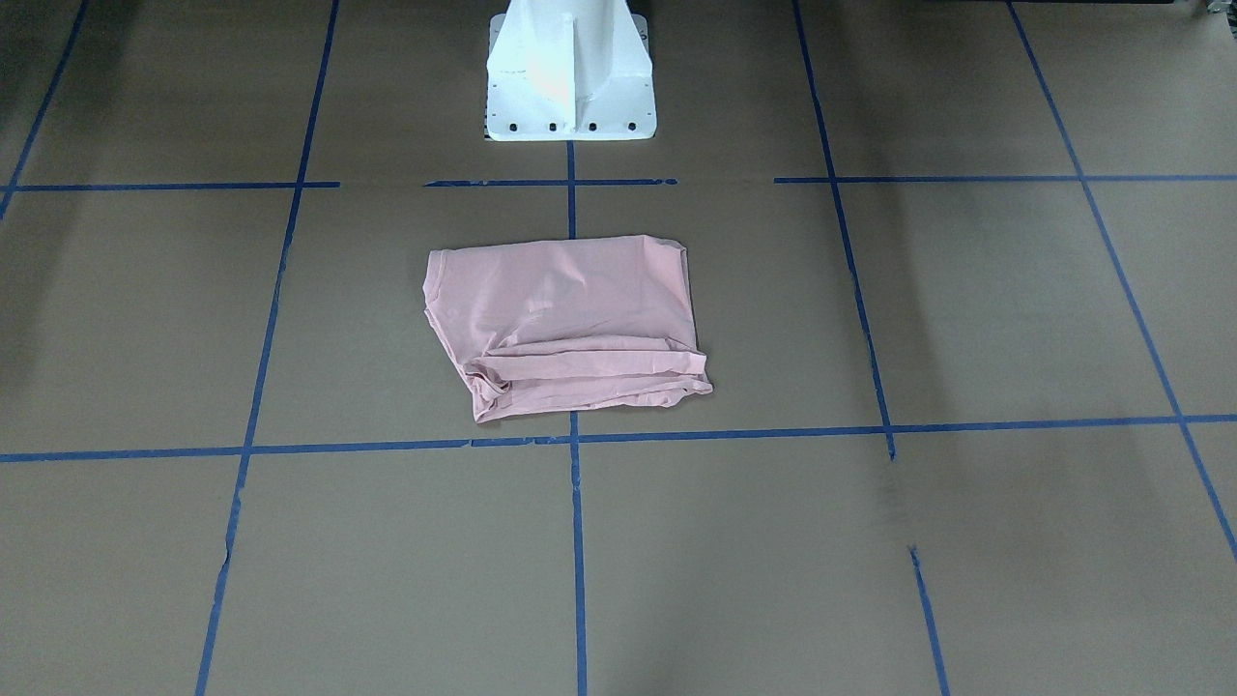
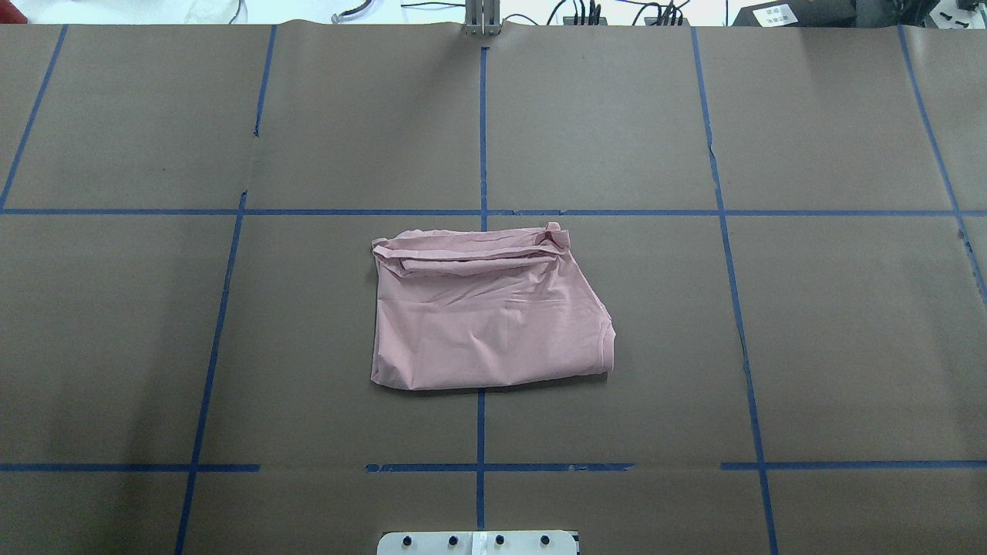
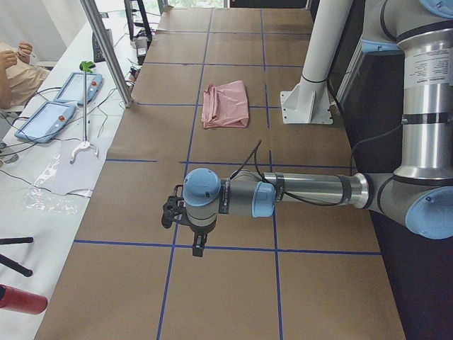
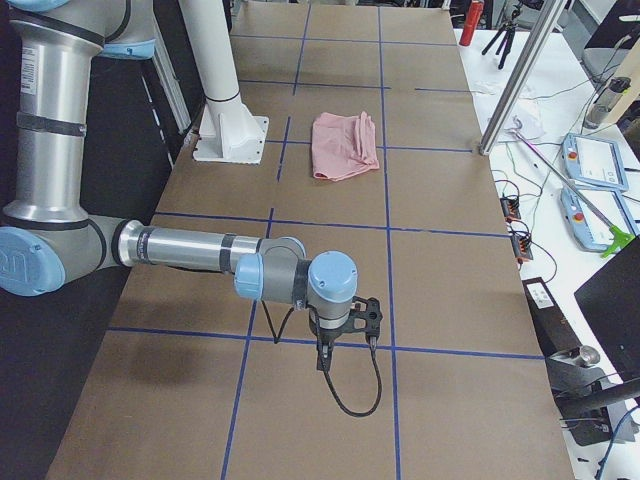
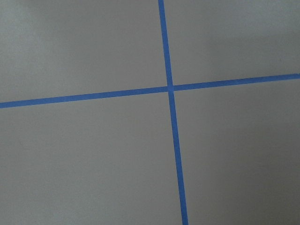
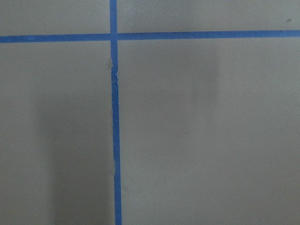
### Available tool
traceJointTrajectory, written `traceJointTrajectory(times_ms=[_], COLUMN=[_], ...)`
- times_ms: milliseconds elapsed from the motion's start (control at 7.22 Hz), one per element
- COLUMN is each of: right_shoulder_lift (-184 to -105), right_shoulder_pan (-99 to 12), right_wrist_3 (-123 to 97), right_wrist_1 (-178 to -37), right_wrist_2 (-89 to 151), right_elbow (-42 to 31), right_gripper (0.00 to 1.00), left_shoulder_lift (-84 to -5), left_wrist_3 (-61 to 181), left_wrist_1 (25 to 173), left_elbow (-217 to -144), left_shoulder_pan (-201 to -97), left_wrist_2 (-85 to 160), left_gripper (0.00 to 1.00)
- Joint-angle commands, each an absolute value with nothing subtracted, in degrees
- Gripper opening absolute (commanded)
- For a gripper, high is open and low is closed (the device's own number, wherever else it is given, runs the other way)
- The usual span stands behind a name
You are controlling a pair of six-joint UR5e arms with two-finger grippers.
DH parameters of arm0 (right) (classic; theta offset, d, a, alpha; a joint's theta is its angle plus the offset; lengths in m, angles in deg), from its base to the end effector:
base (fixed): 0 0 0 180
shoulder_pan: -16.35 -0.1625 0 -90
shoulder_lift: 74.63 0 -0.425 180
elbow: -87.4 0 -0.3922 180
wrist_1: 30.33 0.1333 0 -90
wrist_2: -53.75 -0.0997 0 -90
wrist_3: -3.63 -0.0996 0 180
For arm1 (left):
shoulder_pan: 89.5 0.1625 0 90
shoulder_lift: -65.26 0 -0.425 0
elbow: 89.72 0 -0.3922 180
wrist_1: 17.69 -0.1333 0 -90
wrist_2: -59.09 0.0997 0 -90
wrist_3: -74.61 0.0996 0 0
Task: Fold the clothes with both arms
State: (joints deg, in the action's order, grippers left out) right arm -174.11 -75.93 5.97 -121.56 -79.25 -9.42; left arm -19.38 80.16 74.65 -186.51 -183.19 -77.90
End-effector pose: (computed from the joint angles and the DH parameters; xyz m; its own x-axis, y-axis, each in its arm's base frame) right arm 0.0819 -0.4134 0.6793 0.7299 0.0346 0.6826 -0.0099 0.9992 -0.0400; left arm -0.0897 -0.4515 0.6371 0.6868 0.1004 -0.7199 -0.0022 0.9907 0.1360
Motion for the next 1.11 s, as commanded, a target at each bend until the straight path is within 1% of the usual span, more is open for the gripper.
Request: traceJointTrajectory(times_ms=[0, 969], right_shoulder_lift=[-174.13, -174.13], right_shoulder_pan=[-75.94, -75.67], right_wrist_3=[6.09, 5.83], right_wrist_1=[-121.56, -121.56], right_wrist_2=[-79.14, -79.14], right_elbow=[-9.36, -9.36], right_gripper=[1.00, 1.00], left_shoulder_lift=[-18.42, -17.09], left_wrist_3=[80.06, 79.89], left_wrist_1=[74.77, 74.77], left_elbow=[-186.57, -186.58], left_shoulder_pan=[-183.19, -183.19], left_wrist_2=[-77.93, -77.93], left_gripper=[1.00, 1.00])
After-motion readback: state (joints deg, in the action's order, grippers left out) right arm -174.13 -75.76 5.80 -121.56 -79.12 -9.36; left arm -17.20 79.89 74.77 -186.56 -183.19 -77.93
